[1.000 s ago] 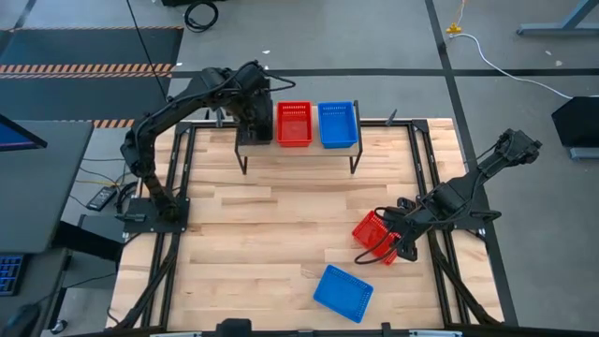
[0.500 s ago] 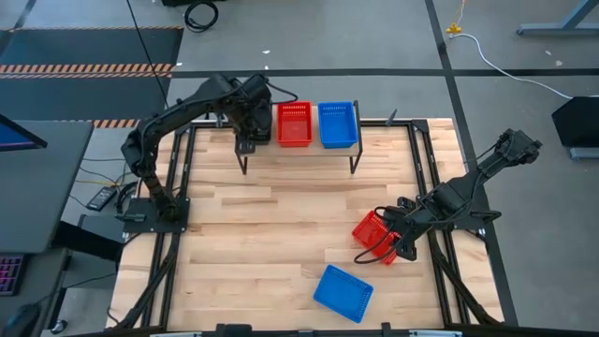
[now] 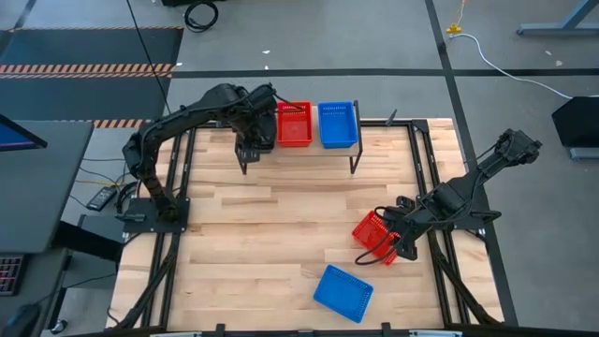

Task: Stack baskets on shelf by color
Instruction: Stack the black bin on the stacked black bins on the shelf

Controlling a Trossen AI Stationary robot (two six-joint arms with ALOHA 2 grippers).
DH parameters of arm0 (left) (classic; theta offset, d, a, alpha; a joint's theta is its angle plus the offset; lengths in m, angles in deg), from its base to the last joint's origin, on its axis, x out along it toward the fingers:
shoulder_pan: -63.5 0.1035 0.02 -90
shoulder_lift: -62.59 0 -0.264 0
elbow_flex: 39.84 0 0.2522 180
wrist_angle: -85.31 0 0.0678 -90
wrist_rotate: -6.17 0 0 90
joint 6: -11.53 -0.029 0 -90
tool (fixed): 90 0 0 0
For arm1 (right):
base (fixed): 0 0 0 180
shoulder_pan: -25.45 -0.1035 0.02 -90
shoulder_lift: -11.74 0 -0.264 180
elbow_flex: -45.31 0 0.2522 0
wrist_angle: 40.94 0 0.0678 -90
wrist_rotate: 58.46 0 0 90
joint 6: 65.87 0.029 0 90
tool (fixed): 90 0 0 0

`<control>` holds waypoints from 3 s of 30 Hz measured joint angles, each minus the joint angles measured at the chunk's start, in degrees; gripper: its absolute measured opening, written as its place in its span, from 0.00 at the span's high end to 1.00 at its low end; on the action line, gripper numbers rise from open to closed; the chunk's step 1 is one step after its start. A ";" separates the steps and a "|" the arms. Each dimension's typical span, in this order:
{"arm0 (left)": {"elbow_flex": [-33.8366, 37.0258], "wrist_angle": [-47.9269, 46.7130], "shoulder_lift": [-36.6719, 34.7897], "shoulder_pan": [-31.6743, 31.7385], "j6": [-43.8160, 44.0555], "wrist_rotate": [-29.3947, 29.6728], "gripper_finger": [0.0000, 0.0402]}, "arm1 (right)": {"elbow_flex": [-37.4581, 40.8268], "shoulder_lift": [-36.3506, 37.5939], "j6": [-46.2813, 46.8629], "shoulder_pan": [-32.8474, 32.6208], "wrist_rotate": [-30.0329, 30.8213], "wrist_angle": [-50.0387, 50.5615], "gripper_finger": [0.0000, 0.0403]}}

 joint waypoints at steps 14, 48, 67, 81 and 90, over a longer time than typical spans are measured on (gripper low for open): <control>-8.54 -1.88 -0.11 0.58 4.18 3.02 0.59 | 0.00 0.00 -0.95 0.00 -2.33 3.12 0.40; -8.46 -4.23 6.88 -0.91 6.17 -4.94 0.61 | 0.00 0.02 -0.67 0.00 -1.75 4.65 0.40; -3.33 -2.45 7.43 2.59 6.19 -8.22 0.60 | 0.00 0.02 0.95 0.00 -1.18 4.55 0.40; -3.17 1.63 8.72 4.11 5.82 -11.39 0.59 | 0.00 0.02 1.12 0.00 -1.42 4.41 0.40; -3.21 2.69 10.84 3.81 6.17 -12.30 0.59 | 0.00 0.02 1.79 0.04 -3.45 4.02 0.40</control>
